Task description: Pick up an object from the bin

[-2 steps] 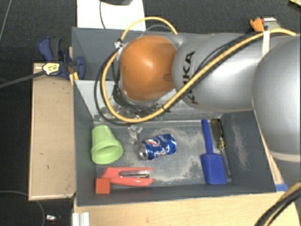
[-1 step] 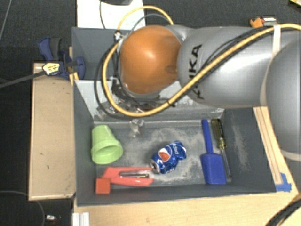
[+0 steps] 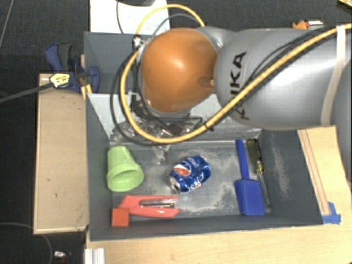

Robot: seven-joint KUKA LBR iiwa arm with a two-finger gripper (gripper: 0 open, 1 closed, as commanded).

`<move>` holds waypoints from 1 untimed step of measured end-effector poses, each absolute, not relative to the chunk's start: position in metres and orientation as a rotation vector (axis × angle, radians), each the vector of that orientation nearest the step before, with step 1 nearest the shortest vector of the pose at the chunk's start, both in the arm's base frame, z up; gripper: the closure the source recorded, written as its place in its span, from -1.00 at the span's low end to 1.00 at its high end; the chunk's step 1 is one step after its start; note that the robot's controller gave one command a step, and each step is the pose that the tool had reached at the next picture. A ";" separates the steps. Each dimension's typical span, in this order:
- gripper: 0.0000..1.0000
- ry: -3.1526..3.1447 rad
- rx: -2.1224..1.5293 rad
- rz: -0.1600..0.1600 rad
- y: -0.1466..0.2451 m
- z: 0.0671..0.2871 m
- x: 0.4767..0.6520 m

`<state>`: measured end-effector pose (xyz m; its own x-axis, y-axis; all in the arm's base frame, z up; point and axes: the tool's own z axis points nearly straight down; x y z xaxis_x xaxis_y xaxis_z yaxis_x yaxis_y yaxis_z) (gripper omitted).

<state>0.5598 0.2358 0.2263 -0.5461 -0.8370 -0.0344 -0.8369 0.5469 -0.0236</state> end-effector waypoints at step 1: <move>-1.00 2.659 -1.575 -0.010 0.227 0.221 0.565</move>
Offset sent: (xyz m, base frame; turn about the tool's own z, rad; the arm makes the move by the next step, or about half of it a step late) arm -0.0236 0.0123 0.1347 -0.5593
